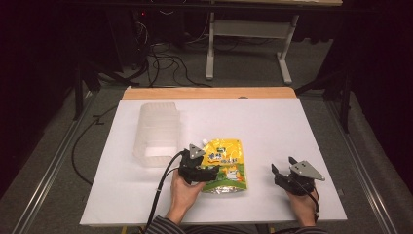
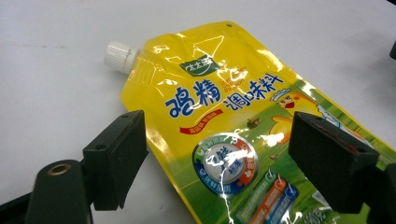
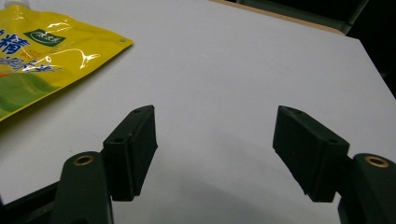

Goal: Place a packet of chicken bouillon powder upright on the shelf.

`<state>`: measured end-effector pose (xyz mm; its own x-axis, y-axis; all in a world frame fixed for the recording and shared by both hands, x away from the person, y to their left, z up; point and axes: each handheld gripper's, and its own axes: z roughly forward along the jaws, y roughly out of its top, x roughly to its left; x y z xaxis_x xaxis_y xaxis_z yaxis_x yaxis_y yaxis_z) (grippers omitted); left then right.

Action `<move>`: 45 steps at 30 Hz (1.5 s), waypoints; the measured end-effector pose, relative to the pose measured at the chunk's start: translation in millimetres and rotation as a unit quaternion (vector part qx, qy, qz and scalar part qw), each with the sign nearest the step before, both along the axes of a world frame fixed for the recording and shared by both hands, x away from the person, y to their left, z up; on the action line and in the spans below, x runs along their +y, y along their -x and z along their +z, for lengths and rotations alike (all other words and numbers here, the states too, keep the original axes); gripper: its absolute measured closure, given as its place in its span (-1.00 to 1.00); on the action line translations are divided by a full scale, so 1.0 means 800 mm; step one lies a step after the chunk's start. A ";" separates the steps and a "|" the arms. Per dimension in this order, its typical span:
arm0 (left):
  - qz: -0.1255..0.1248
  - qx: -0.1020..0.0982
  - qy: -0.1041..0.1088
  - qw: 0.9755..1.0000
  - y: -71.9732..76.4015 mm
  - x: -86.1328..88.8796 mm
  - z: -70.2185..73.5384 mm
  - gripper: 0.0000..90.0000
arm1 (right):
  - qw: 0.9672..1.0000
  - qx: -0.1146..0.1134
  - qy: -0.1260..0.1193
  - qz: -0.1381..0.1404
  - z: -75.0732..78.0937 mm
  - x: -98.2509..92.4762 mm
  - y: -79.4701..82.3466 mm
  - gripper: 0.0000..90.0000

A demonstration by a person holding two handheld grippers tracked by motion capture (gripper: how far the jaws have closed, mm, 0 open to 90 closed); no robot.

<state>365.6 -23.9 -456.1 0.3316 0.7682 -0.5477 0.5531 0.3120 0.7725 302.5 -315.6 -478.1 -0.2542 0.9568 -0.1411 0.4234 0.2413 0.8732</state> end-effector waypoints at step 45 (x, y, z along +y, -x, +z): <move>0.004 0.030 -0.037 0.999 -0.027 -0.036 -0.031 0.49 | 1.000 0.011 0.019 0.002 -0.001 0.005 -0.002 -0.31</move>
